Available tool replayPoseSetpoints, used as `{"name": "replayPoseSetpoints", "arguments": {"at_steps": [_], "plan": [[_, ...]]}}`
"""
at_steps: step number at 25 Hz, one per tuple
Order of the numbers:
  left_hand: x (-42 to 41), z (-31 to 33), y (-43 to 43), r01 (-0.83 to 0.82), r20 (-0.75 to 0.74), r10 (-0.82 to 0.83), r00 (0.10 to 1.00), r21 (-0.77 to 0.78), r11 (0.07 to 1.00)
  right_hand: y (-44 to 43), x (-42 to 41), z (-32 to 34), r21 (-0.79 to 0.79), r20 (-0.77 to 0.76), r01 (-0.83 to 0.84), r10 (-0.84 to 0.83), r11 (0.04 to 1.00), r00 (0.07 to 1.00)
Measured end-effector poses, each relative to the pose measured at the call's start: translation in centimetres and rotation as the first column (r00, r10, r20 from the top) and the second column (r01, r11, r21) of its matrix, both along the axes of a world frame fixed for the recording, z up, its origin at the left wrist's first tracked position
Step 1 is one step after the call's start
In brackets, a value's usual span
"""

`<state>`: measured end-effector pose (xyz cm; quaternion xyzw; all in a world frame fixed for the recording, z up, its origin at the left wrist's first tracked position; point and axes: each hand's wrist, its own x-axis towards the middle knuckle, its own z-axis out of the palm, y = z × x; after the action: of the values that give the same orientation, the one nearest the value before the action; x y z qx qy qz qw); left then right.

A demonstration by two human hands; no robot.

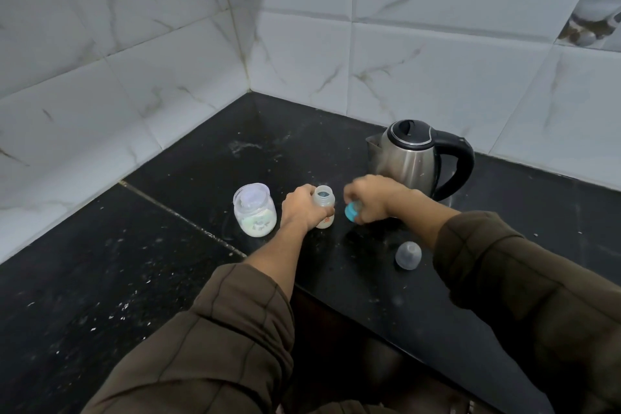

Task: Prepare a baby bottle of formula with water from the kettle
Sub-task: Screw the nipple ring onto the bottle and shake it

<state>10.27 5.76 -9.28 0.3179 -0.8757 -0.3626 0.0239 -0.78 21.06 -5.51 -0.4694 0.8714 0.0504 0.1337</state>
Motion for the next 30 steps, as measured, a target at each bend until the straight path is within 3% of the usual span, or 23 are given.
{"name": "replayPoseSetpoints", "arguments": {"at_steps": [3,5,13,26,30], "plan": [[-0.1,-0.1,-0.3,-0.019,-0.001,0.020,1.000,0.044,0.999,-2.0,-0.8,2.7,-0.228,0.031,0.100,-0.096,0.969,0.995],[0.0,-0.1,-0.5,-0.010,0.011,0.010,1.000,0.063,0.998,-3.4,-0.9,3.7,-0.274,0.066,0.106,-0.091,0.956,0.994],[0.0,-0.4,-1.9,0.060,0.014,-0.061,0.998,0.082,0.995,-7.5,-0.2,4.0,-0.084,0.047,-0.132,0.137,0.988,0.989],[0.1,-0.7,-2.3,0.106,-0.005,-0.105,0.994,0.028,0.994,-8.1,0.5,2.9,-0.018,0.044,-0.048,0.048,0.999,0.998],[0.2,-0.8,-2.2,0.089,-0.008,-0.089,0.996,0.021,0.996,-8.4,0.8,2.7,-0.020,-0.029,0.025,-0.025,0.999,0.999]]}}
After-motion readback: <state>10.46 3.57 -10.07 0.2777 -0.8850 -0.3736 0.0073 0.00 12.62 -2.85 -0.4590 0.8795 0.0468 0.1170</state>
